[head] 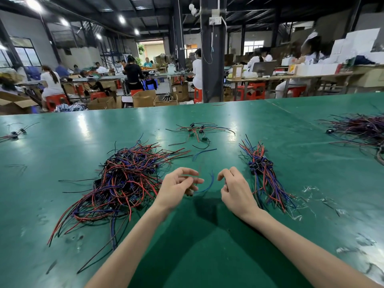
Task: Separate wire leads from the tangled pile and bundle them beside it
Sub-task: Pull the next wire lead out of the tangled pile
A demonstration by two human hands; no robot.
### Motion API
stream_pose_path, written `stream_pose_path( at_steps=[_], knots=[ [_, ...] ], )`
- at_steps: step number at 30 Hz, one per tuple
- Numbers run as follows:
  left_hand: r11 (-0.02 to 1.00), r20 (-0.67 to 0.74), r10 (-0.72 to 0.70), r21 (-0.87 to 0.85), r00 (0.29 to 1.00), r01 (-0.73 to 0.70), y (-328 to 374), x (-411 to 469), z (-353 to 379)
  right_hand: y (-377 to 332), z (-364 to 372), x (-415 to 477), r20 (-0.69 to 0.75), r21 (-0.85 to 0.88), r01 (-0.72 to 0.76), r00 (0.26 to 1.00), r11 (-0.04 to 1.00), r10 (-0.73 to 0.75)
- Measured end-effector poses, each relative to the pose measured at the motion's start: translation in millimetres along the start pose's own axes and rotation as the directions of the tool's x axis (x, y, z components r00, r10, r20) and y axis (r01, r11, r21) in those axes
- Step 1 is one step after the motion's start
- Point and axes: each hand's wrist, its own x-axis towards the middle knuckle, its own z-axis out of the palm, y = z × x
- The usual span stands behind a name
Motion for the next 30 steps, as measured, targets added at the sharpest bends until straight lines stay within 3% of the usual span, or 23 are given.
stream_pose_path(
  at_steps=[3, 5, 7, 9, 11, 15, 20, 25, 30],
  knots=[
    [0.987, -0.016, 0.002, 0.16, 1.0, 0.0, -2.5, 0.1, -3.1, 1.5, 0.2, -0.5, -0.001, 0.04, -0.013, 1.0, 0.999, 0.013],
    [0.904, -0.115, 0.128, 0.422, 0.985, -0.068, -5.7, 1.5, -7.9, 2.4, 0.8, -0.9, 0.001, 0.067, -0.014, 1.0, 0.998, 0.014],
    [0.663, -0.027, 0.21, 0.739, 0.977, -0.123, -10.5, 2.6, -15.0, 3.3, 1.4, -0.3, -0.005, 0.075, -0.018, 1.0, 0.997, 0.019],
    [0.433, 0.113, 0.119, 0.888, 0.986, -0.154, -15.0, 3.1, -20.8, 3.8, 2.2, 0.6, -0.01, 0.088, -0.024, 1.0, 0.996, 0.025],
    [0.359, 0.146, 0.033, 0.921, 0.989, -0.148, -16.8, 2.4, -21.2, 5.1, 2.4, 1.4, -0.017, 0.094, -0.029, 0.999, 0.995, 0.031],
    [0.395, 0.166, 0.076, 0.9, 0.983, -0.182, -15.4, 2.9, -22.1, 4.6, 1.6, 1.5, -0.032, 0.08, -0.011, 0.999, 0.997, 0.014],
    [0.336, 0.139, 0.215, 0.919, 0.967, -0.206, -19.4, 2.2, -20.5, 3.3, -0.6, 0.9, -0.072, 0.096, 0.018, 0.997, 0.995, -0.011],
    [0.46, 0.03, 0.467, 0.845, 0.884, -0.272, -11.4, 3.9, -19.0, 5.5, -3.8, 5.2, -0.107, 0.122, -0.014, 0.994, 0.992, 0.027],
    [0.702, -0.131, 0.479, 0.651, 0.868, -0.289, -2.9, 0.1, -15.0, 8.0, -16.7, 11.5, -0.14, 0.239, -0.06, 0.986, 0.969, 0.096]
  ],
)
